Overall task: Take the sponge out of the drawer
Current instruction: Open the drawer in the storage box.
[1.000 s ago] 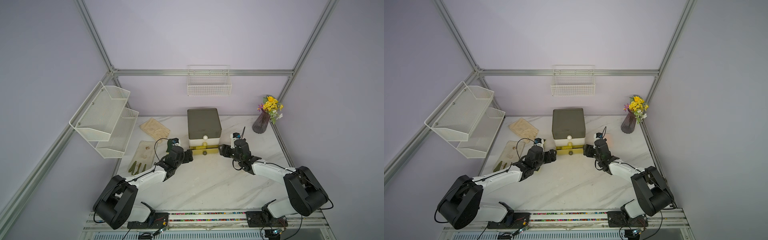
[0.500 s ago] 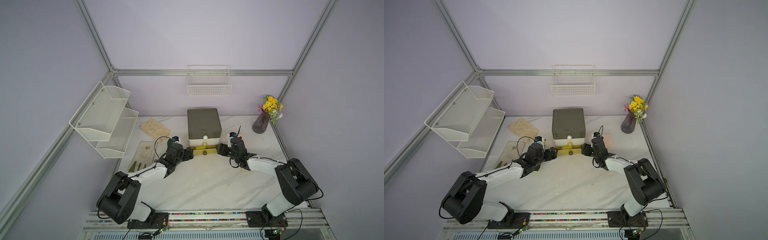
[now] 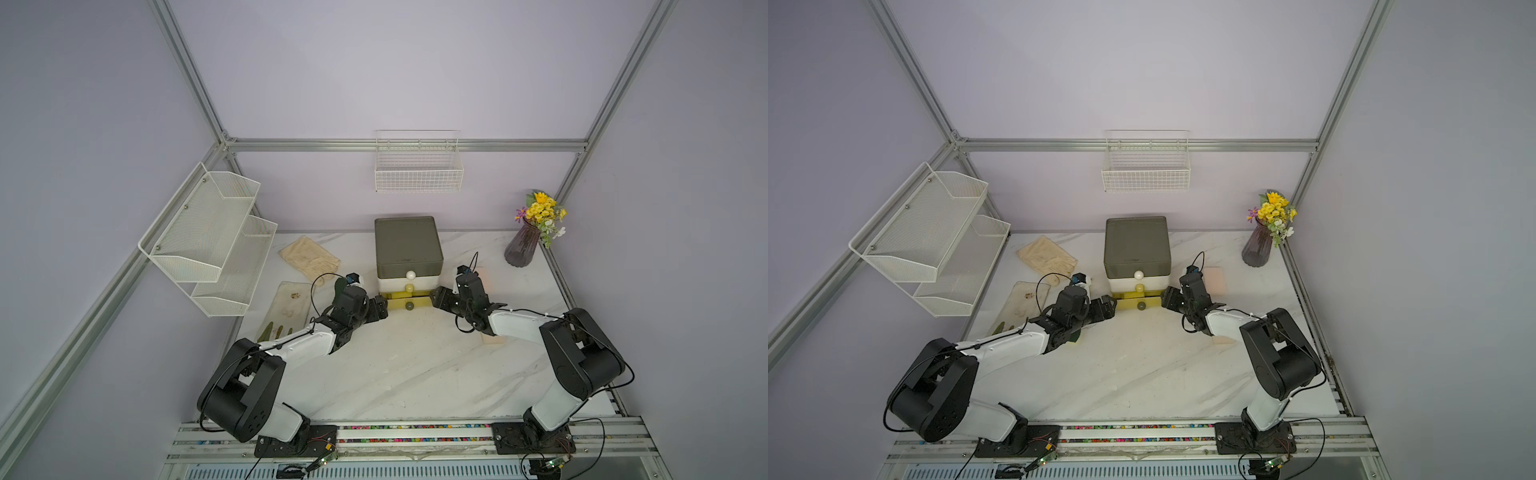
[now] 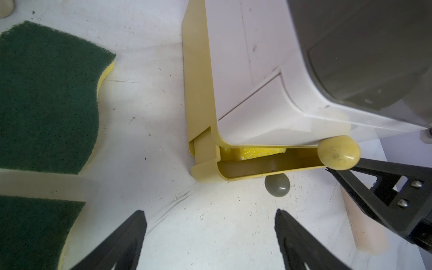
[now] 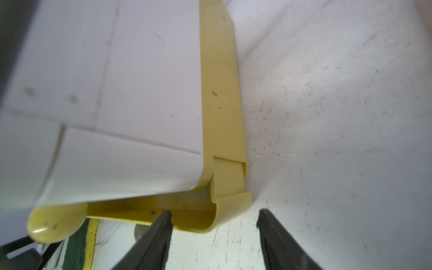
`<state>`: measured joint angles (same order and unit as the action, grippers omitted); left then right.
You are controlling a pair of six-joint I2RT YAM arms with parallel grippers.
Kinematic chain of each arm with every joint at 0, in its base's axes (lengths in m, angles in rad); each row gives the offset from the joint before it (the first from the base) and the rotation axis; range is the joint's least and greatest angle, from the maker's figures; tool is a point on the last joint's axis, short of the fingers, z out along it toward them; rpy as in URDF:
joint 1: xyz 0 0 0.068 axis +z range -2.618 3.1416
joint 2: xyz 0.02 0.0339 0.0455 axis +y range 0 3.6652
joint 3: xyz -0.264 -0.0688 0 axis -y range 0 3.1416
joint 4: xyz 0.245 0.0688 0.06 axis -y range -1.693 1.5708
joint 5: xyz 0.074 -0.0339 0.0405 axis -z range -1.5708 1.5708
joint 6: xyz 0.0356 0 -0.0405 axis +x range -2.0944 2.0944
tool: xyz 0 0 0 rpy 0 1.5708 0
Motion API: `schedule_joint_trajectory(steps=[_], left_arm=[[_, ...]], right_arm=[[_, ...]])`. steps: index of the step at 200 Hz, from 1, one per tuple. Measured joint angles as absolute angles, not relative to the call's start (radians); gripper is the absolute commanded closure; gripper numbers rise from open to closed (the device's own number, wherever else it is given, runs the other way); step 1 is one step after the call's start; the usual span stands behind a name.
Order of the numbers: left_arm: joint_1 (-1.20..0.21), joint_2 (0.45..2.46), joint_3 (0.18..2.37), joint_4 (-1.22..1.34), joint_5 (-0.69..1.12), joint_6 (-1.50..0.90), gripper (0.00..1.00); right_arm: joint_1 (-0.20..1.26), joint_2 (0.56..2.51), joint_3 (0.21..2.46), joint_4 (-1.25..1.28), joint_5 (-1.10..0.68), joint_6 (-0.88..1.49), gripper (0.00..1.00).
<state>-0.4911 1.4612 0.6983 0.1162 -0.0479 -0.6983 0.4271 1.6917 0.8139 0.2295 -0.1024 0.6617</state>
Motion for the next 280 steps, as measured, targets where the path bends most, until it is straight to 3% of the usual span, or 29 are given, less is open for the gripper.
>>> schedule_joint_trajectory(steps=[165,280], left_arm=[[-0.491,1.461,0.698,0.117,-0.036,-0.719,0.11],[-0.491,1.46,0.698,0.117,-0.032,-0.72,0.11]], right_arm=[[0.427,1.751,0.862,0.219,-0.121,0.733,0.43],[0.427,1.666,0.814,0.123,-0.152,0.694,0.44]])
